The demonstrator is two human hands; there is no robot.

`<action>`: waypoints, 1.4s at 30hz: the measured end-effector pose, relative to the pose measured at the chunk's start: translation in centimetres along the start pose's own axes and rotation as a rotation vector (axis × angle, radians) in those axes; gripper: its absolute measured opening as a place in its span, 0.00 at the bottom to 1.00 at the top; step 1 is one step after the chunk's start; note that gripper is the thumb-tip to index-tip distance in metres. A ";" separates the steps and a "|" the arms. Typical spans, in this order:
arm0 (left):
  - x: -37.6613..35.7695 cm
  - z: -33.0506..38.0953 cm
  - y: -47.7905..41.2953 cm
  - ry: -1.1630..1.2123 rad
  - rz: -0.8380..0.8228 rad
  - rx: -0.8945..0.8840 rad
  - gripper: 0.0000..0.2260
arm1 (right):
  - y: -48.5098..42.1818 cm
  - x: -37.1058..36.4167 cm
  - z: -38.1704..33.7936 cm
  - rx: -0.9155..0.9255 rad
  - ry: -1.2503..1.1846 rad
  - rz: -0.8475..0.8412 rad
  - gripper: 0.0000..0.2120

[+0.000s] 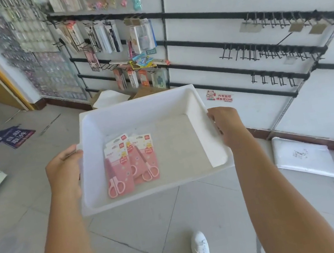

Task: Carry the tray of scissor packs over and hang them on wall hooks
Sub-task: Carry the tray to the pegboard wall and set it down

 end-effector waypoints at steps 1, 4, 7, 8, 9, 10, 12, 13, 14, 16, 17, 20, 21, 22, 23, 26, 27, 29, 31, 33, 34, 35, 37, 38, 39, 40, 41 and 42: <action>-0.7 0.4 -1.4 0.001 0.010 0.005 0.16 | -1.6 -0.7 -0.2 -0.014 0.009 0.005 0.18; -3.6 2.0 -5.2 0.004 0.021 0.014 0.15 | -6.5 -2.6 -1.2 -0.035 0.011 -0.004 0.14; -7.2 4.3 -8.9 -0.004 0.033 -0.007 0.13 | -11.4 -4.8 -3.0 -0.027 0.011 -0.022 0.08; -8.2 5.1 -10.0 -0.011 0.044 -0.011 0.12 | -12.8 -5.5 -3.7 -0.015 0.014 -0.031 0.09; -9.2 5.8 -11.3 -0.016 0.051 -0.014 0.12 | -14.3 -6.3 -4.5 0.002 0.015 -0.046 0.10; -10.2 6.7 -12.6 -0.020 0.057 -0.020 0.11 | -15.9 -7.1 -5.2 0.020 0.015 -0.056 0.12; -11.9 7.9 -15.4 -0.026 0.068 -0.030 0.11 | -18.7 -8.5 -6.3 0.051 0.025 -0.055 0.14; -12.7 8.3 -16.8 -0.032 0.074 -0.034 0.11 | -20.0 -9.2 -6.7 0.054 0.024 -0.045 0.15; -13.5 8.8 -18.2 -0.037 0.079 -0.033 0.10 | -21.2 -9.9 -6.9 0.053 0.018 -0.035 0.15; -15.3 9.5 -21.3 -0.035 0.069 -0.041 0.10 | -23.7 -11.2 -6.9 0.050 0.020 -0.008 0.16; -16.3 9.7 -23.0 -0.037 0.058 -0.047 0.10 | -24.9 -11.9 -6.9 0.044 0.023 0.005 0.16; -19.1 10.4 -28.6 -0.054 -0.001 -0.049 0.11 | -28.2 -13.7 -6.1 0.007 0.018 0.063 0.15; -20.0 10.6 -30.8 -0.056 -0.030 -0.054 0.10 | -29.2 -14.4 -5.8 -0.010 0.011 0.090 0.14; -21.0 10.9 -32.9 -0.062 -0.055 -0.060 0.09 | -30.1 -15.1 -5.5 -0.026 0.007 0.115 0.13; -21.9 11.2 -35.0 -0.072 -0.081 -0.068 0.07 | -31.0 -15.7 -5.3 -0.033 0.003 0.136 0.12; -25.2 13.1 -41.2 -0.110 -0.165 -0.097 0.04 | -33.6 -17.7 -4.9 -0.024 -0.036 0.207 0.06; -26.2 13.8 -42.9 -0.120 -0.188 -0.107 0.04 | -34.3 -18.3 -4.8 -0.023 -0.052 0.242 0.06; -28.3 15.3 -46.0 -0.136 -0.226 -0.140 0.05 | -35.5 -19.6 -4.6 -0.026 -0.090 0.309 0.03; -30.1 16.0 -48.6 -0.158 -0.254 -0.166 0.07 | -36.7 -20.7 -4.3 -0.044 -0.107 0.367 0.09; -31.7 16.0 -51.2 -0.177 -0.275 -0.168 0.06 | -38.0 -21.5 -3.8 -0.069 -0.098 0.424 0.15; -32.5 15.9 -52.4 -0.193 -0.284 -0.165 0.06 | -38.7 -21.9 -3.5 -0.083 -0.095 0.450 0.16; -33.2 15.7 -53.5 -0.210 -0.290 -0.163 0.05 | -39.4 -22.3 -3.2 -0.094 -0.093 0.468 0.16; -35.1 15.4 -55.5 -0.236 -0.314 -0.157 0.05 | -41.2 -22.9 -2.3 -0.114 -0.090 0.490 0.15; -36.1 15.1 -56.3 -0.246 -0.320 -0.151 0.06 | -42.2 -23.1 -1.7 -0.126 -0.091 0.499 0.15; -37.1 14.8 -57.1 -0.260 -0.321 -0.147 0.06 | -43.4 -23.2 -1.2 -0.137 -0.097 0.503 0.16; -38.1 14.5 -57.8 -0.276 -0.319 -0.138 0.05 | -44.5 -23.4 -0.7 -0.152 -0.106 0.508 0.16; -39.2 14.4 -58.3 -0.293 -0.319 -0.133 0.05 | -45.7 -23.5 -0.2 -0.165 -0.111 0.508 0.16; -40.3 14.2 -58.8 -0.314 -0.317 -0.133 0.05 | -47.0 -23.6 0.3 -0.174 -0.116 0.507 0.16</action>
Point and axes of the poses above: each hand's wrist, its own y-axis away from the middle knuckle, its own x-axis out of the back of the hand, z = x × y, the point moved 6 cm from there along -y, towards the middle knuckle, and after that the axes turned 15 degrees about -y, right-handed, at the moved point
